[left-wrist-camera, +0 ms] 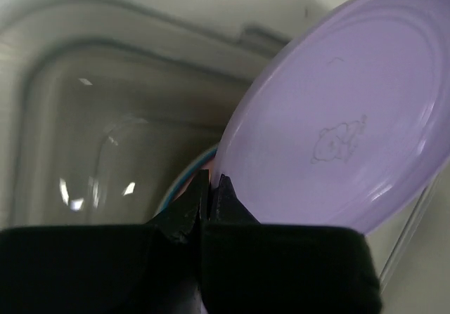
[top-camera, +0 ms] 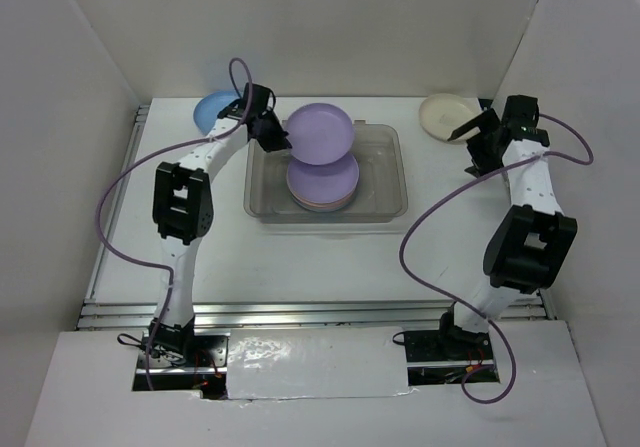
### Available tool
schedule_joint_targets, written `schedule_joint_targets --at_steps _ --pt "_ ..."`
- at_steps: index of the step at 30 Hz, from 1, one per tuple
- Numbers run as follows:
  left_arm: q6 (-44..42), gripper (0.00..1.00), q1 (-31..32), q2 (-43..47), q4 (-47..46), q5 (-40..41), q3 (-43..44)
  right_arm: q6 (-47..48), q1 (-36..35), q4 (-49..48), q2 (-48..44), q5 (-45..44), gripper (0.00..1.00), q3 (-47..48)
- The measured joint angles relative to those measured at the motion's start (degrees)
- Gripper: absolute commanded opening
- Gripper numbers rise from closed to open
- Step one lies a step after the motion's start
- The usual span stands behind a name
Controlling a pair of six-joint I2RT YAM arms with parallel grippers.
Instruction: Place the plates into the plastic bin on the countertop
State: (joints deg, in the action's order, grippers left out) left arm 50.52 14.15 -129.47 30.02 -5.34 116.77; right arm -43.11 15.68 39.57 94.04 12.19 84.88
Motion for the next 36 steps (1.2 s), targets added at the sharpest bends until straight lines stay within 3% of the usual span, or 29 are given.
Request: schedule_joint_targets --at_steps 12,20,23,24,26,27,28,36 --pt "-0.94 0.0 3.78 1.97 5.97 -0.26 -2.8 -0.74 2.36 -0.04 6.32 -2.34 1.0 2.27" --pt "-1.11 0.01 5.88 5.29 10.95 2.19 -4.09 -2.08 4.85 -0.39 16.37 -3.54 1.0 12.2" --pt "-1.2 0.19 6.84 5.33 12.74 2.71 -4.02 -2.97 5.27 -0.5 22.88 -4.09 1.0 19.02" --pt "-1.25 0.36 7.06 5.33 13.2 2.82 -4.04 -3.37 5.29 -0.55 24.81 -4.04 1.0 20.96" --pt "-1.4 0.51 7.48 5.55 14.03 3.15 -4.28 -3.91 5.22 0.02 28.68 -3.8 1.0 25.18" --pt "-1.49 0.7 7.63 5.79 14.58 3.48 -4.44 -4.09 5.18 0.37 30.6 -3.78 1.0 27.63" --pt "-1.81 0.99 7.85 6.23 15.06 3.78 -4.74 -4.44 5.11 0.5 32.87 -3.8 1.0 30.34" --pt "-1.29 0.99 8.52 14.71 17.86 6.67 -8.44 -6.03 4.63 1.25 43.39 -2.43 1.0 42.45"
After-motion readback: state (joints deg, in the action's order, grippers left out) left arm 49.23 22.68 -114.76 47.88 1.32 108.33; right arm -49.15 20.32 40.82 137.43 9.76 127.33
